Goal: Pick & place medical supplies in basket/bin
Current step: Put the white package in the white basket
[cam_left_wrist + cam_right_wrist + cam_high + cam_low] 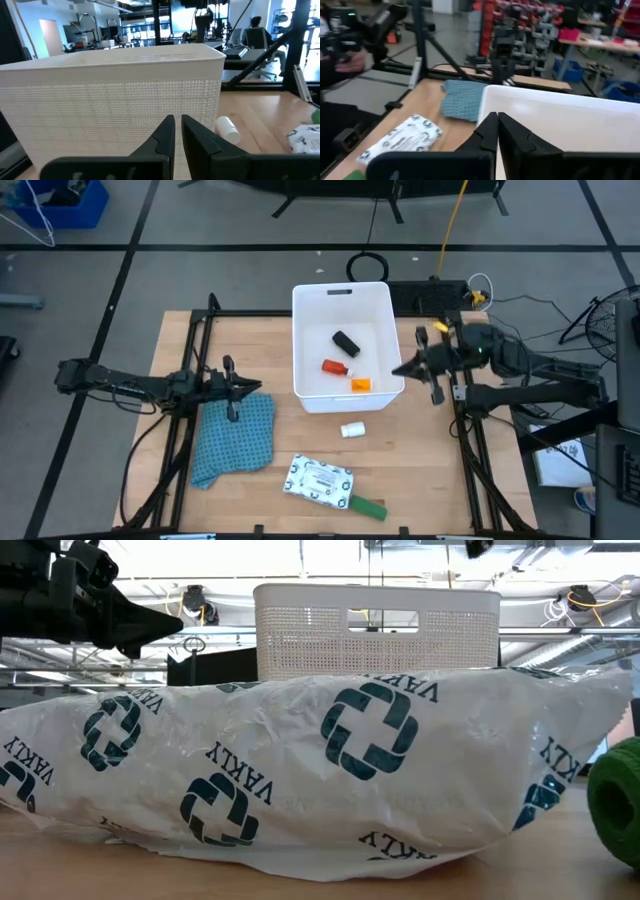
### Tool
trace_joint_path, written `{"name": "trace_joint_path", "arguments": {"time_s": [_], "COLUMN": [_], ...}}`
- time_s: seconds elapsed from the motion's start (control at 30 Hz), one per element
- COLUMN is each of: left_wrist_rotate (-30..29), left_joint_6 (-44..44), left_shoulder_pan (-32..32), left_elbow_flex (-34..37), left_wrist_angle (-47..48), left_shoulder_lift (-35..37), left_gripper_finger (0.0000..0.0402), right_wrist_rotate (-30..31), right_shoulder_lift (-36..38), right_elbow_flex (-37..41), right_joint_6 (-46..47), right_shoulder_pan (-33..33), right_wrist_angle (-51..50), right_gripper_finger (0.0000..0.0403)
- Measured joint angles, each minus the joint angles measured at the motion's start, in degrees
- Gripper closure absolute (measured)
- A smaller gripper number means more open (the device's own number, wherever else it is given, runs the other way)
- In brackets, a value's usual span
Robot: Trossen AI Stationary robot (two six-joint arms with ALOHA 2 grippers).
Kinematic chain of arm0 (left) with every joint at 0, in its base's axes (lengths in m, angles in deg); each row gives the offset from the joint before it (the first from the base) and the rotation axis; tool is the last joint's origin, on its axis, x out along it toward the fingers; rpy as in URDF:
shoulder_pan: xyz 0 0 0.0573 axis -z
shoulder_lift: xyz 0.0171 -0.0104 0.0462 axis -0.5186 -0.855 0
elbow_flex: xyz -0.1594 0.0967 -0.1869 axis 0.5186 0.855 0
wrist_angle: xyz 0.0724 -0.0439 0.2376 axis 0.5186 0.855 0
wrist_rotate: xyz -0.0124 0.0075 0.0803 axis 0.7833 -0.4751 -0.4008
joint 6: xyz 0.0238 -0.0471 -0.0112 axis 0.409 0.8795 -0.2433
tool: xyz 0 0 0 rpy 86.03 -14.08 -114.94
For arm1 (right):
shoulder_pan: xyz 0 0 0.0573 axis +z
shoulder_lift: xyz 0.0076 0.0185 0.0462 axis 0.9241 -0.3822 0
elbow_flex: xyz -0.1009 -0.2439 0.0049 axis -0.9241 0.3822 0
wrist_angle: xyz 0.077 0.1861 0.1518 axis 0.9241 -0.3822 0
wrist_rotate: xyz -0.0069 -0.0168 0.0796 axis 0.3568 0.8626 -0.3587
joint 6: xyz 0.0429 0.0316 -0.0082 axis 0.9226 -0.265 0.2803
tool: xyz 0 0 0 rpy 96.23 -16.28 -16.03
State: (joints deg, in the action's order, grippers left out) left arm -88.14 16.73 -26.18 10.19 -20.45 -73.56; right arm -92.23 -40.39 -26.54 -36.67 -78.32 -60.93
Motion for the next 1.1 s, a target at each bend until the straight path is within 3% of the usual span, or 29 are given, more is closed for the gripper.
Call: {"name": "trace_joint_path", "arguments": {"time_s": [0.2, 0.33, 0.43, 0.57, 1.1], "left_wrist_rotate": [0.4, 0.4, 0.4, 0.0, -0.1], "left_joint_6": [-1.1, -0.1, -0.1, -0.6, -0.6], "left_shoulder_pan": [0.0, 0.0, 0.0, 0.0, 0.0], "left_elbow_flex": [0.0, 0.0, 0.0, 0.0, 0.0], "left_wrist_angle": [0.1, 0.7, 2.1, 3.1, 3.0], "left_shoulder_lift": [0.0, 0.0, 0.0, 0.0, 0.0], "left_gripper_finger": [0.0364, 0.0364, 0.0364, 0.0364, 0.0364], "right_wrist_rotate": [0.1, 5.4, 7.3, 8.0, 7.6], "right_shoulder_lift": [8.9, 11.2, 11.2, 11.1, 11.4], "right_elbow_flex": [21.1, 35.0, 42.7, 47.8, 47.4], "right_joint_6": [1.4, 3.8, 4.0, 3.7, 1.7], "right_shoulder_pan": [6.6, 9.5, 11.2, 11.7, 11.6], "right_wrist_angle": [19.8, 39.7, 52.7, 62.3, 55.7], "right_gripper_finger": [0.0402, 0.0402, 0.0402, 0.0402, 0.0403]}}
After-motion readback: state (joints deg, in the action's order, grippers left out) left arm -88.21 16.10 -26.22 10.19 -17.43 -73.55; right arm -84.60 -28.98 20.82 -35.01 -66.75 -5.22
